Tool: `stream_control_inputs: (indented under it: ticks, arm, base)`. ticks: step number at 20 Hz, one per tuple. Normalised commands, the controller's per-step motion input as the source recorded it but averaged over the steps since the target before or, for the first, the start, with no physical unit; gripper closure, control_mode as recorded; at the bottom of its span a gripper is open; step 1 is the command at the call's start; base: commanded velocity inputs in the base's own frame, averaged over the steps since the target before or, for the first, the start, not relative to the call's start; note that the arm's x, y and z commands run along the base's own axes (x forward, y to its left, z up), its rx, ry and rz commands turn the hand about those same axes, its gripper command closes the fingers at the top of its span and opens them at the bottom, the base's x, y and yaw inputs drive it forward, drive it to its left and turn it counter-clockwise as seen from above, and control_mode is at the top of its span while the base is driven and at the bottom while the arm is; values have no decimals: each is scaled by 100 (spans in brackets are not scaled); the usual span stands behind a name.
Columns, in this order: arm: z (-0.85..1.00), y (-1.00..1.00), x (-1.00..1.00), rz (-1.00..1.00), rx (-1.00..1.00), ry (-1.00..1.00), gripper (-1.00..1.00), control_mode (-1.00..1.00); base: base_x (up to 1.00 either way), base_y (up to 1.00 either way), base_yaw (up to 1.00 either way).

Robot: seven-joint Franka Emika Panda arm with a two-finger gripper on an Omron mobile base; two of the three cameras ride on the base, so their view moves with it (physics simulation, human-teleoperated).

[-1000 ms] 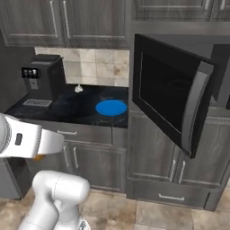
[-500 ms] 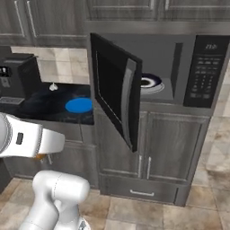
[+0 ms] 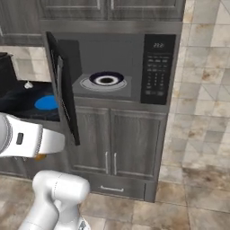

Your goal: Pick the mushroom from the counter and place it in the microwave. Then turn on the microwave.

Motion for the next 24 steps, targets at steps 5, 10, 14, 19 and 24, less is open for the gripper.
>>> stream_control_inputs:
  ticks: [5,10,14,19,24]
  arm:
    - [0,0,0,0,0,0,100,100]
    - [0,0,0,0,0,0,100,100]
    - [0,0,0,0,0,0,100,100]
    - [0,0,0,0,0,0,100,100]
    - [0,0,0,0,0,0,100,100]
  base:
    - [15,-84,22]
    - [17,-87,35]
    - [4,-64,34]
    - [12,-52,36]
    - [29,-34,39]
